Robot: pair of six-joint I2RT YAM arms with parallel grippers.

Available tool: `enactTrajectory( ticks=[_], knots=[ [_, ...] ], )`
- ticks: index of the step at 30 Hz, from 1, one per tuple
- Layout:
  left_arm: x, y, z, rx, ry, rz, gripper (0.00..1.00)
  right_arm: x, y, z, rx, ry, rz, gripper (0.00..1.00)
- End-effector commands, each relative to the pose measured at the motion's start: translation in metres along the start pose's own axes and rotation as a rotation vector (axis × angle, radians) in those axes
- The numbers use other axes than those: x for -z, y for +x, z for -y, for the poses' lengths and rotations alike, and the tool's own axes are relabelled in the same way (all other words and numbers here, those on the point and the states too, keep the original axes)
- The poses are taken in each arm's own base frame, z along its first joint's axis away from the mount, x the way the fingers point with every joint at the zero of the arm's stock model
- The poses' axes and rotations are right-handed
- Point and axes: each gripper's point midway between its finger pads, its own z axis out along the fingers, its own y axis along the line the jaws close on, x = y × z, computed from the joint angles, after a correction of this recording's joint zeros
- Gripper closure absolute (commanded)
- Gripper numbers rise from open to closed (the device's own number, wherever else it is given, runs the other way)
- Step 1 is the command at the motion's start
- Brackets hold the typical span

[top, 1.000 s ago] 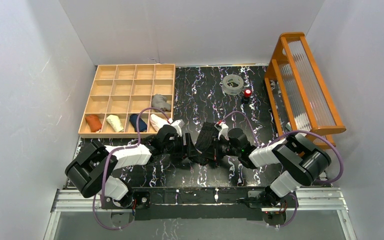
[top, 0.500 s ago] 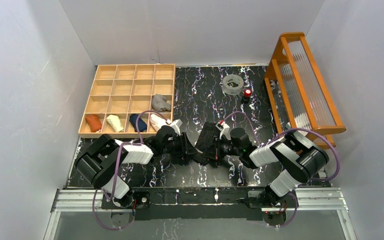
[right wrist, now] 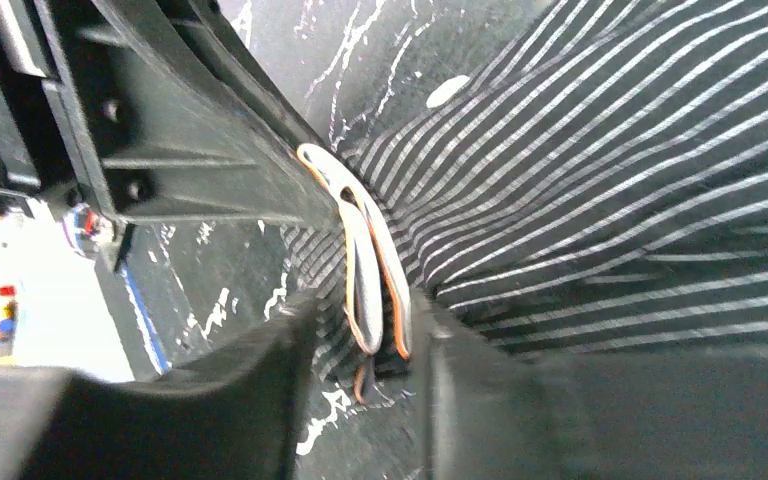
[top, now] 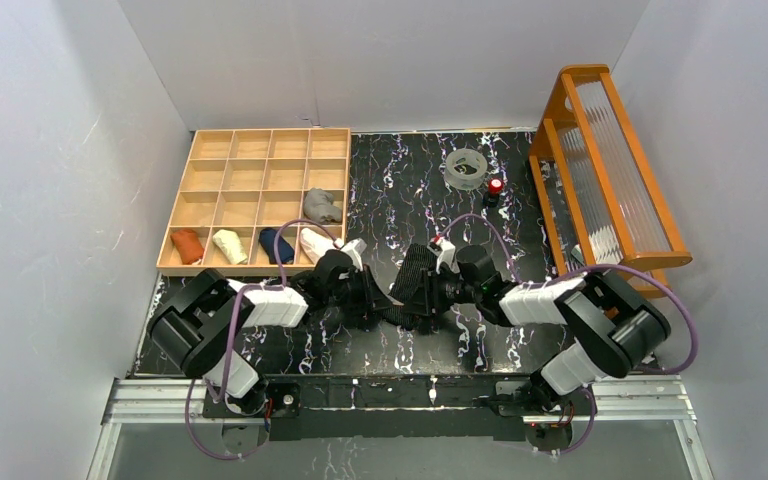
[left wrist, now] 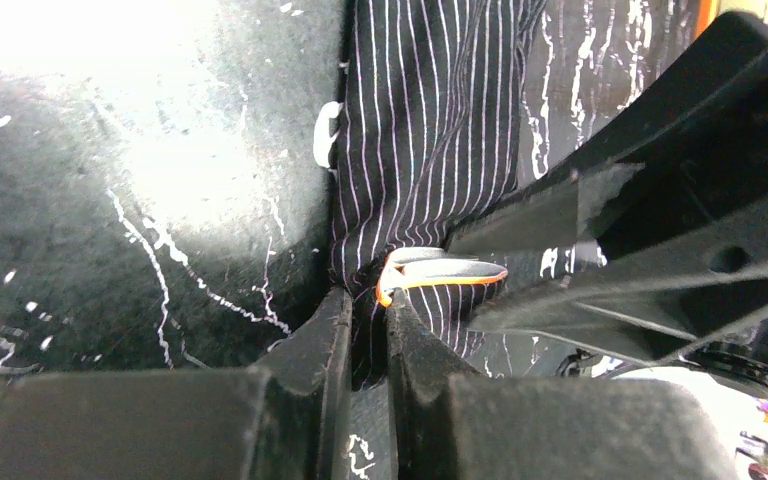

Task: Roll the underwear
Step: Roll the underwear to the center of the board.

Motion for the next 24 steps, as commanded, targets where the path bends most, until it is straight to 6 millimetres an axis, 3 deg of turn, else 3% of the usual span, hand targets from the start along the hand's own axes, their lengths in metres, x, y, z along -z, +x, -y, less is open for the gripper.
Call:
enactTrajectory(
  ticks=[1,7,10,13,16,24],
  knots=[
    [0.02,0.002,-0.046,-0.007,-0.267,0.014,1.0,0.012,0.0,0.006,0.075,0.061,-0.028,0.47],
    [0.059,-0.014,-0.075,0.043,-0.451,0.137,1.0,0.016,-0.048,-0.03,0.31,-0.078,0.182,0.35],
    [0.085,-0.014,-0.089,0.062,-0.549,0.177,1.0,0.018,-0.062,-0.045,0.527,-0.087,0.284,0.33],
    [0.1,-0.011,-0.095,0.095,-0.584,0.205,1.0,0.009,-0.059,-0.065,0.865,-0.087,0.311,0.33],
    [0.101,-0.002,-0.096,0.111,-0.569,0.18,1.0,-0.005,-0.052,-0.078,1.132,-0.091,0.311,0.32],
    [0.086,0.015,-0.091,0.102,-0.513,0.068,1.0,-0.041,-0.018,-0.11,1.487,-0.161,0.31,0.33]
  ],
)
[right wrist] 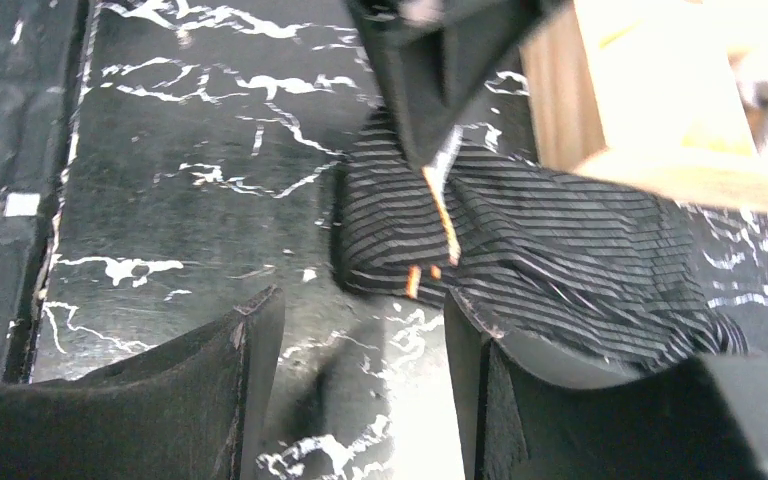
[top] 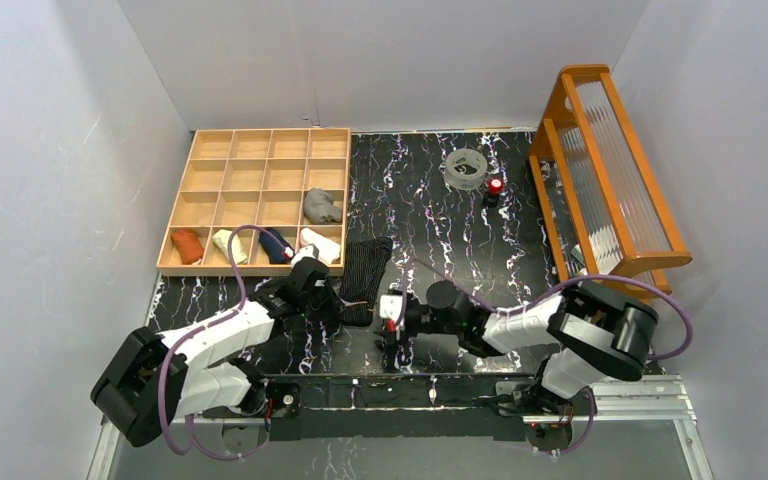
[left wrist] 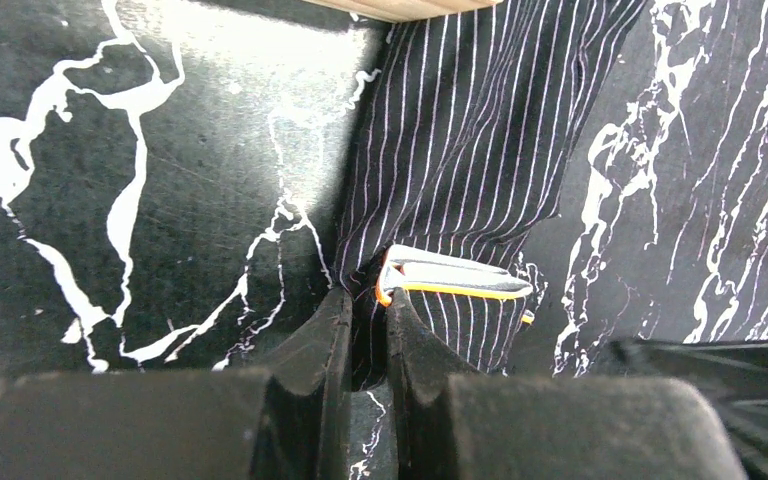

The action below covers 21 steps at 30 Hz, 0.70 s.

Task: Roll the underwear
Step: Roll the underwear to the center of the board.

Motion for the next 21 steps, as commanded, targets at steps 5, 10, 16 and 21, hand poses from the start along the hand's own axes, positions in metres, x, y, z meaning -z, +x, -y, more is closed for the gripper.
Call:
enactTrajectory(
  ticks=[5,10,16,21],
  knots=[
    [-0.001,0.02,0.001,-0.053,0.037,-0.097,1.0,-0.034,-0.042,-0.003,0.389,0.057,0.116,0.32],
    [-0.003,0.022,0.0,-0.068,0.031,-0.111,1.0,-0.039,-0.023,-0.001,0.425,0.07,0.047,0.39],
    [0.0,0.027,0.002,-0.071,0.053,-0.137,1.0,-0.038,0.003,-0.013,0.401,0.015,-0.023,0.4],
    [0.002,0.027,0.003,-0.082,0.054,-0.142,1.0,-0.032,0.033,-0.016,0.371,0.023,-0.113,0.42]
  ],
)
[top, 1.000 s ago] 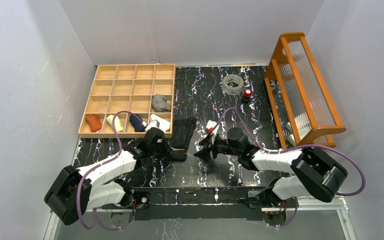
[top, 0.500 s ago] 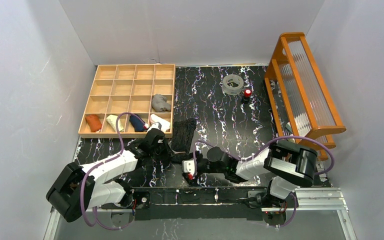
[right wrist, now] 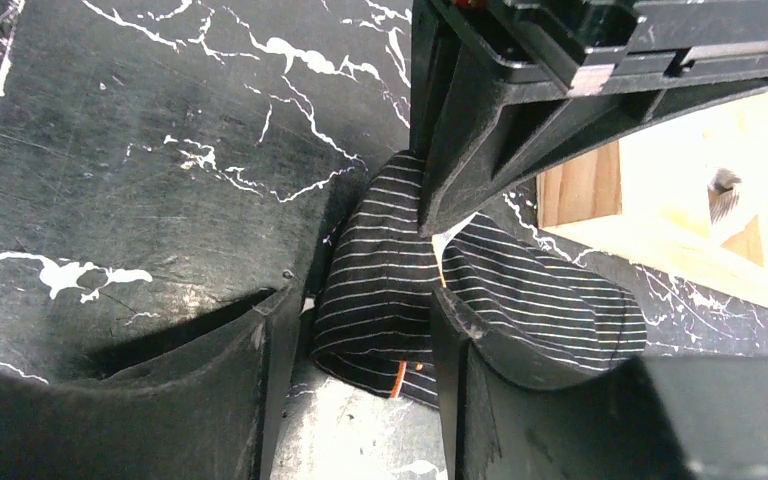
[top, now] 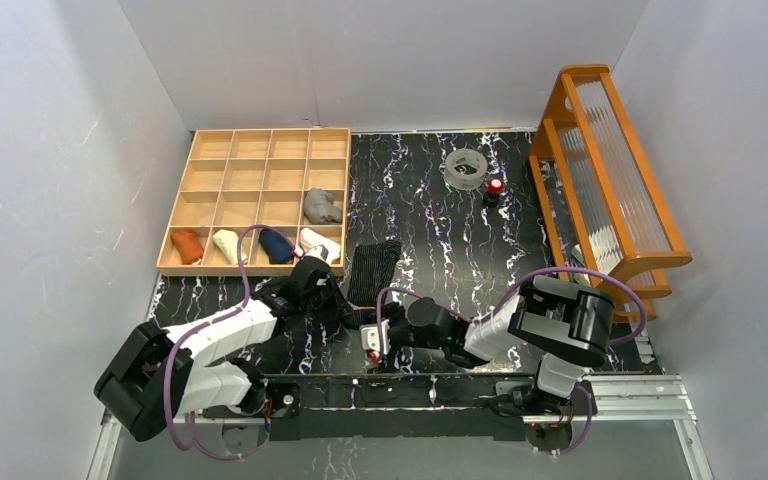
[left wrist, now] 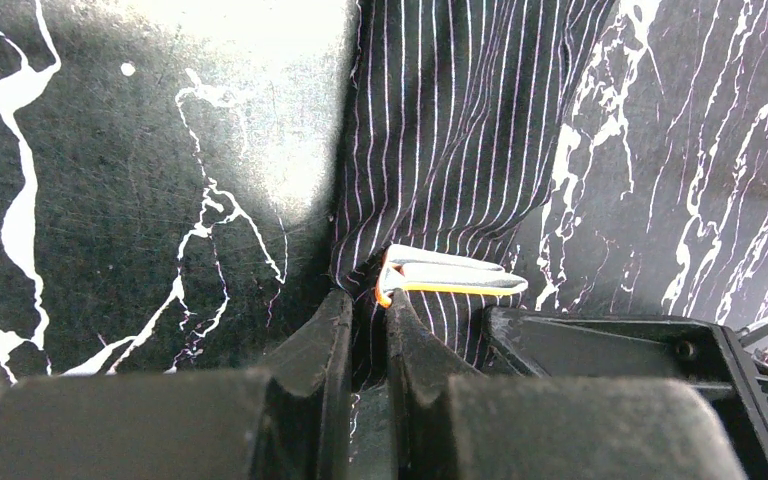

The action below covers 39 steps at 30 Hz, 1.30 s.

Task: Roll the underwear
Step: Roll the underwear to the center of the board.

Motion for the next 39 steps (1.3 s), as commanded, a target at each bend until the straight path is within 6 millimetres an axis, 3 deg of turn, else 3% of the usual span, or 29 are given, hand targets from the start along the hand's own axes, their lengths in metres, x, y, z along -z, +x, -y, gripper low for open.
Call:
enactTrajectory(
  ticks=[1,10,13,19,22,29,37,39],
  knots=[
    [0.004,0.016,-0.015,-0.031,-0.048,-0.067,1.0,0.002,0.017,-0.002,-0.008,0.026,-0.058,0.43],
    [0.005,0.012,-0.011,-0.066,-0.038,-0.065,1.0,0.005,0.04,-0.01,-0.059,0.05,-0.127,0.53],
    [0.005,0.011,-0.011,-0.068,-0.042,-0.065,1.0,0.005,0.042,-0.015,-0.093,0.037,-0.131,0.64],
    [0.009,0.007,-0.011,-0.048,-0.048,-0.035,0.98,0.013,0.047,-0.017,-0.211,0.056,-0.142,0.95],
    [0.01,0.0,-0.009,-0.032,-0.044,0.004,0.71,0.015,0.037,-0.022,-0.348,-0.004,-0.091,0.99],
    [0.014,-0.009,0.001,-0.02,0.002,0.05,0.47,0.023,0.009,-0.028,-0.618,-0.149,0.058,0.99],
    [0.021,-0.016,0.008,-0.018,0.043,0.091,0.28,0.032,0.006,-0.028,-0.952,-0.313,0.116,0.99],
    [0.021,-0.01,0.013,-0.02,0.094,0.078,0.23,0.037,0.012,-0.023,-1.147,-0.334,0.123,0.99]
  ],
)
